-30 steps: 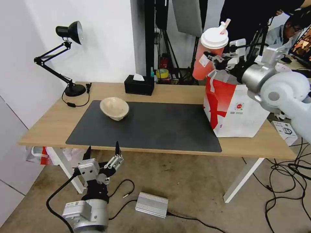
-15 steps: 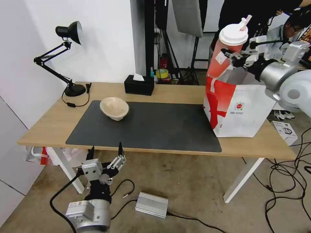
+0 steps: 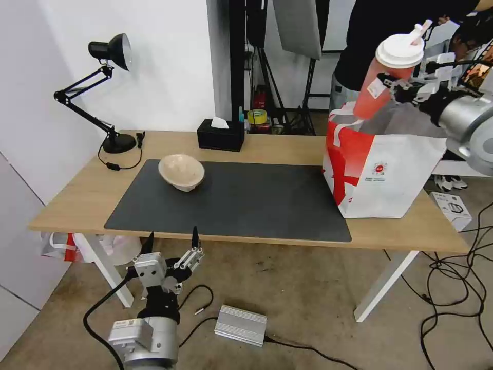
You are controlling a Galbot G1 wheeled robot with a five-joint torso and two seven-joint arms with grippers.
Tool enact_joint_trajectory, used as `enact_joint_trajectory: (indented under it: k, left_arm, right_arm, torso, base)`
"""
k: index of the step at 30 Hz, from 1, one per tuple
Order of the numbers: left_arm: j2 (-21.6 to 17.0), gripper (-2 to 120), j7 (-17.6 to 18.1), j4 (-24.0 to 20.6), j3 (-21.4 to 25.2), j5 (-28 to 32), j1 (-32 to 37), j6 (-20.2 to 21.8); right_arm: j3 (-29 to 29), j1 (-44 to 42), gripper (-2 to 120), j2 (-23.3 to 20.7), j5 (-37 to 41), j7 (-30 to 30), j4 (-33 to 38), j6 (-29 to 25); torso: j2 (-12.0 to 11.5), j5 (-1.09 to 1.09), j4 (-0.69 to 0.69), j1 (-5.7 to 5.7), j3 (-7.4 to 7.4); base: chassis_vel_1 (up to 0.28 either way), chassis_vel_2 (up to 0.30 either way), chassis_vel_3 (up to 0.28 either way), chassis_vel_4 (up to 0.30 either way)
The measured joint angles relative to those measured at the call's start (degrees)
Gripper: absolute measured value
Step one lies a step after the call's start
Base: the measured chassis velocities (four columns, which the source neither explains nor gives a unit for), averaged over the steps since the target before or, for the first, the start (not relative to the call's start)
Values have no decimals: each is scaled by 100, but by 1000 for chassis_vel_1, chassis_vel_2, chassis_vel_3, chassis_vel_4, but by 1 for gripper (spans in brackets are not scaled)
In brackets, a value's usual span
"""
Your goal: Pick up the trash from the table and place it into the takeout bag.
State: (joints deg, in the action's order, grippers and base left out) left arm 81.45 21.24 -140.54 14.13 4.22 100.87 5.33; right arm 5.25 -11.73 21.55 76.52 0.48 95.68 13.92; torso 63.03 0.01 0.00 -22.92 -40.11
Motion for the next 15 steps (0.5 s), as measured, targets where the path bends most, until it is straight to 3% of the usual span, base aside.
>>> enact_joint_trajectory:
  k: [15]
  left_arm:
    - [8,100,0,30,-49,1,-25,2]
  right_arm:
    - [-119,-29,3,-14,-27,-158,-480,-30]
  torso:
    - [0,0,0,0,0]
  base:
    - [0,0,0,0]
